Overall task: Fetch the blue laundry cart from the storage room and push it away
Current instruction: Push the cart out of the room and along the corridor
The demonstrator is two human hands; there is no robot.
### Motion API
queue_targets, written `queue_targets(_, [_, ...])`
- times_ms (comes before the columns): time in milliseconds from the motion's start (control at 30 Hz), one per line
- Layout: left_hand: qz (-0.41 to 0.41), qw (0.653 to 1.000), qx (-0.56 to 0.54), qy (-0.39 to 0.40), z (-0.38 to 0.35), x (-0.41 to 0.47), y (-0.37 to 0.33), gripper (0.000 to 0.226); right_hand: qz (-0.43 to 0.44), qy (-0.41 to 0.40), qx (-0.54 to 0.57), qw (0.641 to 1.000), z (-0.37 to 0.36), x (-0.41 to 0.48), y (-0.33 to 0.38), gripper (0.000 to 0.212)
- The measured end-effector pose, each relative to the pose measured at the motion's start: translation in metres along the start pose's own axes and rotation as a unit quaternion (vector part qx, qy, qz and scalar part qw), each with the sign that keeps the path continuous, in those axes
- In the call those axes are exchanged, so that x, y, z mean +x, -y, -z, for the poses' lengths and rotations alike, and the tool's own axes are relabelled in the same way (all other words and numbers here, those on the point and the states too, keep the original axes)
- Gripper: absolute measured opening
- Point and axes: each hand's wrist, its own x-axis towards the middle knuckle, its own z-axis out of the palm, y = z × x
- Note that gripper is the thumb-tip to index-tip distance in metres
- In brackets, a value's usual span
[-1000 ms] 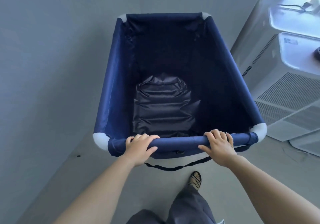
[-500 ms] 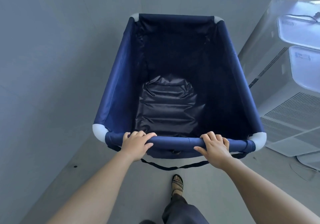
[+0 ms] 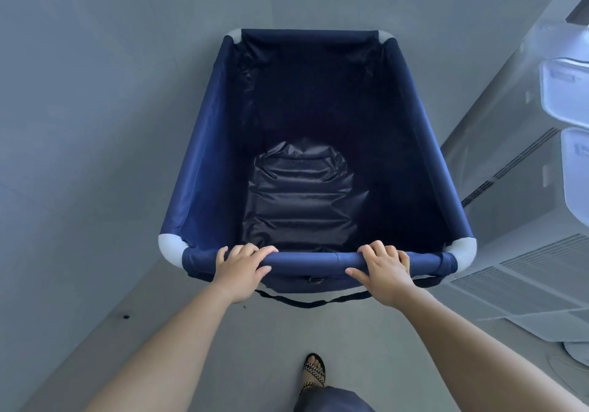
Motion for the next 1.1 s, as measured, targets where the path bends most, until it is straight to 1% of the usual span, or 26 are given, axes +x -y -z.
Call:
queue_targets(200, [0.023,1.0,-0.011,0.003,0.004,0.024,-0.008,0.033,0.017,-0.006,-0.025,1.0,0.011,0.03,-0.012,0.056])
queue_targets(433, [0.021,1.0,-0.017,0.004,0.009,0.043,-0.009,0.033,0.031,-0.003,-0.031,0.999,0.023,0.055,-0.02,0.055])
queue_targets(567, [0.015,1.0,-0.003,-0.008,0.009,0.05,-0.001,0.034,0.027,-0.011,-0.031,0.999,0.022,0.058,-0.016,0.055])
queue_targets(700, [0.014,1.0,-0.013,-0.012,0.014,0.059,0.003,0.035,0.021,-0.012,-0.045,0.999,0.023,0.063,-0.01,0.055])
queue_targets(933, [-0.002,1.0,-0.016,-0.011,0.017,0.06,0.008,0.032,0.007,-0.015,-0.071,0.997,0.022,0.058,-0.003,0.055])
queue_targets(1100, [-0.013,1.0,-0.028,0.005,0.02,0.054,0.011,0.031,-0.012,-0.004,-0.086,0.996,0.021,0.046,0.005,0.056])
